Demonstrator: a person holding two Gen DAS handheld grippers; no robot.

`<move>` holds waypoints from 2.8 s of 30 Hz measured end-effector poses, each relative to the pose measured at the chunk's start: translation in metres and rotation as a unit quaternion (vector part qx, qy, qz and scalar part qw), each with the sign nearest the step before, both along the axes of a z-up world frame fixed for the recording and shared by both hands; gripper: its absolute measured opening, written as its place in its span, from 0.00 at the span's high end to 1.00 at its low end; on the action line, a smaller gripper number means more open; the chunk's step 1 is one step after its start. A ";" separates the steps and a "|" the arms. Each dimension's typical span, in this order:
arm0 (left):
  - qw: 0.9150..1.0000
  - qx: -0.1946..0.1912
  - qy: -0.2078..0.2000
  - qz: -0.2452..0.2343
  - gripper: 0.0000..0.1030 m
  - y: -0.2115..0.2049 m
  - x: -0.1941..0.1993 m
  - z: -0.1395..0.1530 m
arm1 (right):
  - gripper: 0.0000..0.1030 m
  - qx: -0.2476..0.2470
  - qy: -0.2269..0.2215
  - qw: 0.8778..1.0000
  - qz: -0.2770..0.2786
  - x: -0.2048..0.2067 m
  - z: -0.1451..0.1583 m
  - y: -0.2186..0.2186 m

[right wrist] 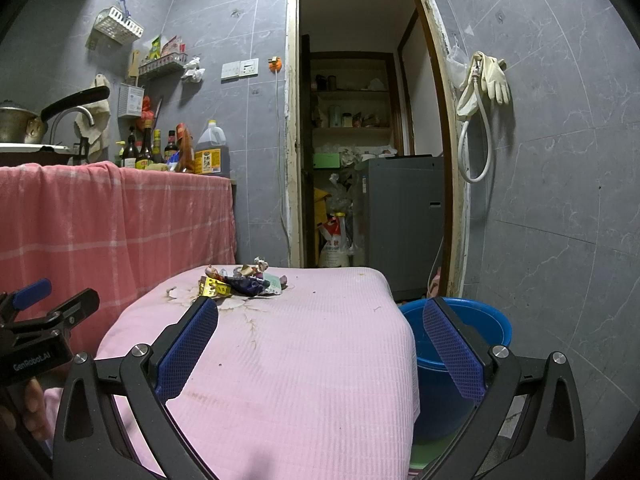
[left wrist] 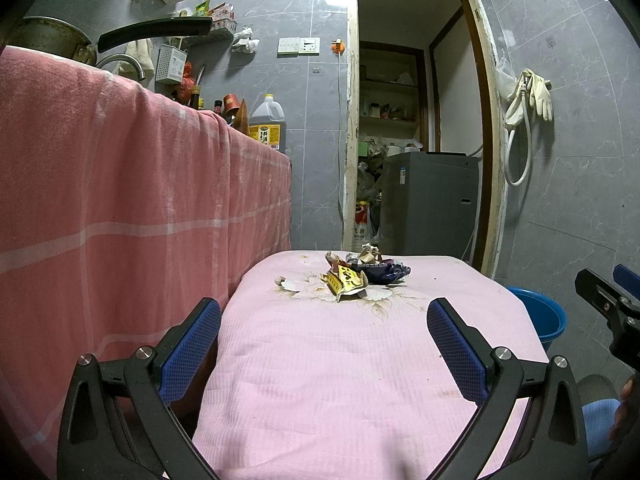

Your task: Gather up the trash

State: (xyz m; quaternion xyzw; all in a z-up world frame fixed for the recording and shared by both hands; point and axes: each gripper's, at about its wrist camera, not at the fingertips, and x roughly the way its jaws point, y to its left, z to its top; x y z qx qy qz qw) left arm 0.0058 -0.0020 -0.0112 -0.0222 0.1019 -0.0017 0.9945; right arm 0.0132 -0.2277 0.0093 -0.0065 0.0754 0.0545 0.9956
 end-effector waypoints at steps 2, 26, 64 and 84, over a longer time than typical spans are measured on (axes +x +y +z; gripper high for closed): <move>1.000 0.000 0.000 0.000 0.02 0.000 0.000 0.000 | 0.00 0.000 0.000 1.000 0.000 0.000 0.000 0.000; 1.000 -0.002 0.003 0.003 0.02 0.003 0.003 -0.001 | 0.00 0.000 0.012 1.000 -0.002 0.005 -0.002 -0.004; 0.999 0.032 -0.031 0.015 0.02 -0.001 0.090 0.045 | 0.00 -0.009 -0.066 0.997 0.034 0.088 0.046 0.005; 0.993 -0.002 0.121 -0.018 0.02 0.018 0.208 0.017 | 0.00 0.032 0.063 0.990 0.119 0.241 0.021 0.007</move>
